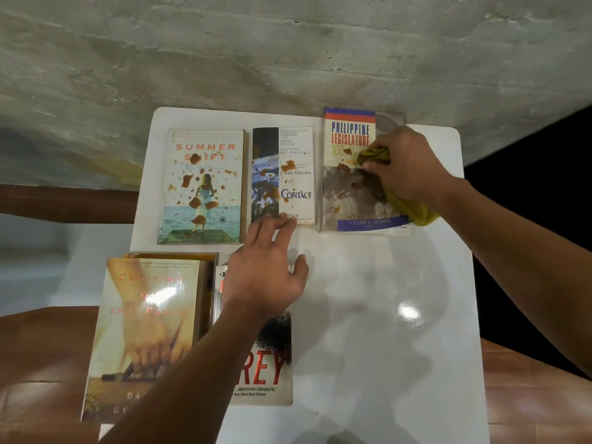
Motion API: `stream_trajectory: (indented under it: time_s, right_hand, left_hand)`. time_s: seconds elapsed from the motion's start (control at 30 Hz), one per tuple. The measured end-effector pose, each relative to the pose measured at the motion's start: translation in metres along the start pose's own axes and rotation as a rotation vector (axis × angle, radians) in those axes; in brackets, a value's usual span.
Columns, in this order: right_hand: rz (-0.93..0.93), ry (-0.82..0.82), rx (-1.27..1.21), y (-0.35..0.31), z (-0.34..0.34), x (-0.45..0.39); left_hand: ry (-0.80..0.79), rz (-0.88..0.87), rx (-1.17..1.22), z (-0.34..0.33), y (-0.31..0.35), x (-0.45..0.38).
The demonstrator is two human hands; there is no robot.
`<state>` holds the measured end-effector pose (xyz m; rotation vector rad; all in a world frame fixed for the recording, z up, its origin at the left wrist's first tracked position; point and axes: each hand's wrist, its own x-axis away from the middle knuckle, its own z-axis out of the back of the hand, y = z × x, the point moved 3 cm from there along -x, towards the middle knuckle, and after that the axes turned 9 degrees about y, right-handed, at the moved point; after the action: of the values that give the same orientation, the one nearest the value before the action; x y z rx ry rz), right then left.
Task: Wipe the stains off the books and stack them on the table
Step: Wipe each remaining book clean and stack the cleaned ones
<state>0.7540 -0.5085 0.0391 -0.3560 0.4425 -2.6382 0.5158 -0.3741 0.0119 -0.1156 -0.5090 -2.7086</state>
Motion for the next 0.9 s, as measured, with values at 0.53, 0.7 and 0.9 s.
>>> stream_trajectory:
  time_s: [0.53, 0.7, 0.9]
  right_hand:
    - [-0.201, 0.114, -0.364, -0.005, 0.118, 0.012]
    - [-0.396, 0.065, -0.431, 0.01, 0.028, 0.015]
    - [-0.387, 0.179, -0.163, 0.017, -0.012, 0.021]
  left_hand:
    - [-0.006, 0.023, 0.01, -0.002, -0.003, 0.0]
    - [-0.016, 0.017, 0.011, -0.002, 0.0, -0.001]
    - [-0.013, 0.012, -0.002, -0.001, 0.002, -0.001]
